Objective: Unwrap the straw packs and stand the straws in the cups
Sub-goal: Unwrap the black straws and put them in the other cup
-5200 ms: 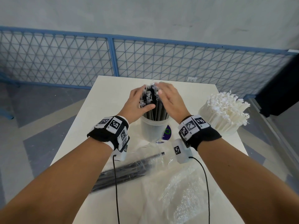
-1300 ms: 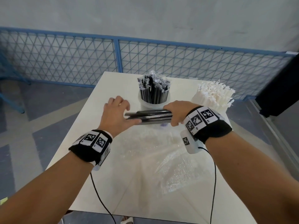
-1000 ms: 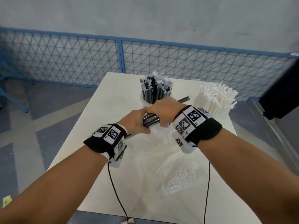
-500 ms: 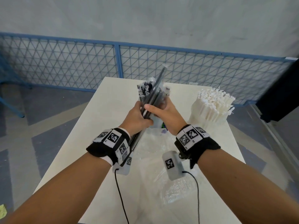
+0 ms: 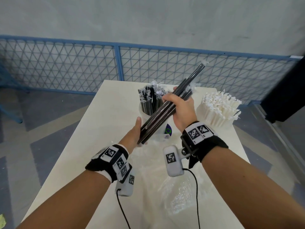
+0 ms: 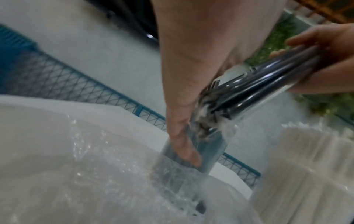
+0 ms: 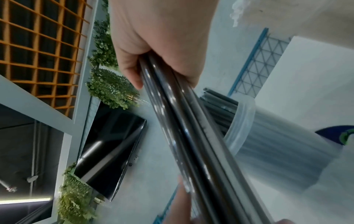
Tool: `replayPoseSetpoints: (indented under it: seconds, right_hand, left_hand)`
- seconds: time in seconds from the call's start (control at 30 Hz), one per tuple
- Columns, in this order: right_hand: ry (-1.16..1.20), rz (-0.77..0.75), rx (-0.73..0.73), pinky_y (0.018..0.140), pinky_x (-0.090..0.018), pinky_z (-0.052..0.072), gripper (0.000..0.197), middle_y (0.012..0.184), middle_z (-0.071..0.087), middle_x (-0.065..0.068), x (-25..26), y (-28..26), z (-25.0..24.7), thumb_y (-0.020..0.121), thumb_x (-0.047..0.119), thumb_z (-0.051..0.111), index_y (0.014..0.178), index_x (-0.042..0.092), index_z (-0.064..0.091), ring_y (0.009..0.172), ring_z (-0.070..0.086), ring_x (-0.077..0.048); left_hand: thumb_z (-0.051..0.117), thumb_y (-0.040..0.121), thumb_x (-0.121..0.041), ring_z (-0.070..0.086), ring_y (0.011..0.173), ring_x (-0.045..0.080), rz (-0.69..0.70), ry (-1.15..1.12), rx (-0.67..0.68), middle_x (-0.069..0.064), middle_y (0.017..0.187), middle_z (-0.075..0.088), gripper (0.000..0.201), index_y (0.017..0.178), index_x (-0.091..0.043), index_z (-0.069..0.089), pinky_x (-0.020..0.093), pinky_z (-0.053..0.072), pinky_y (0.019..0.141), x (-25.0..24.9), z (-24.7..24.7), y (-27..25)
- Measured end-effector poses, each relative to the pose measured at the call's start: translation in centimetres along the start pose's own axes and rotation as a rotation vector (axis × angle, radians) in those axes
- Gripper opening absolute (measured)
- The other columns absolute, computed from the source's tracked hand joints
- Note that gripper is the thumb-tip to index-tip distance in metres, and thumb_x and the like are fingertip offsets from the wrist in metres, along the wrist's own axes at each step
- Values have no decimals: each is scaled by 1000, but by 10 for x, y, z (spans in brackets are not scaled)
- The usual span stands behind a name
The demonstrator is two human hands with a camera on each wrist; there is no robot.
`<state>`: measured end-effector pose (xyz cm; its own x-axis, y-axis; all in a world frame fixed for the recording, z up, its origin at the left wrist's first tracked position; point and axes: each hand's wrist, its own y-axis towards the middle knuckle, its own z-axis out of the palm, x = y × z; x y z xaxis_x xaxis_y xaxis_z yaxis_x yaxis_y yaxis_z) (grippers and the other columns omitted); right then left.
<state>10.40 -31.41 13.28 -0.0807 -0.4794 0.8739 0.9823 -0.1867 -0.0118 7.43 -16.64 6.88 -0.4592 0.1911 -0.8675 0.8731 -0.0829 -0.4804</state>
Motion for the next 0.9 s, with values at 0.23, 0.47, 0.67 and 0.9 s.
replayPoseSetpoints:
  seconds: [0.23,0.47,0.67,0.9]
  right_hand:
    - [-163,44,14,73,-34,50,22,70,58,-5,-15,-3,-3,70,-13,64,76,7,57,70,59,-20]
    - [-95,-110,-178,53,-27,46,29,71,50,-9,28,37,-3,66,-10,63,88,1,49,59,52,-18]
    - [23,-183,-274,55,-27,46,34,73,49,-8,31,55,3,68,-12,62,94,5,47,62,50,-19]
    - [-127,-230,-213,61,-28,49,27,73,56,-10,19,60,7,67,-8,67,85,3,50,64,55,-20]
  left_hand:
    - [29,98,-43,56,60,25,-92,-147,70,12,72,55,47,86,-5,53,31,50,61,-13,1,17]
    - [43,94,-14,52,111,34,207,114,-277,21,125,51,32,125,-6,44,41,44,93,-40,-25,57]
    - [39,94,-9,39,125,30,160,293,-97,11,148,26,53,145,-12,22,33,45,79,-56,-20,75]
    - [37,93,-7,43,119,34,148,355,-32,11,146,26,52,143,-19,25,39,50,83,-54,-21,80]
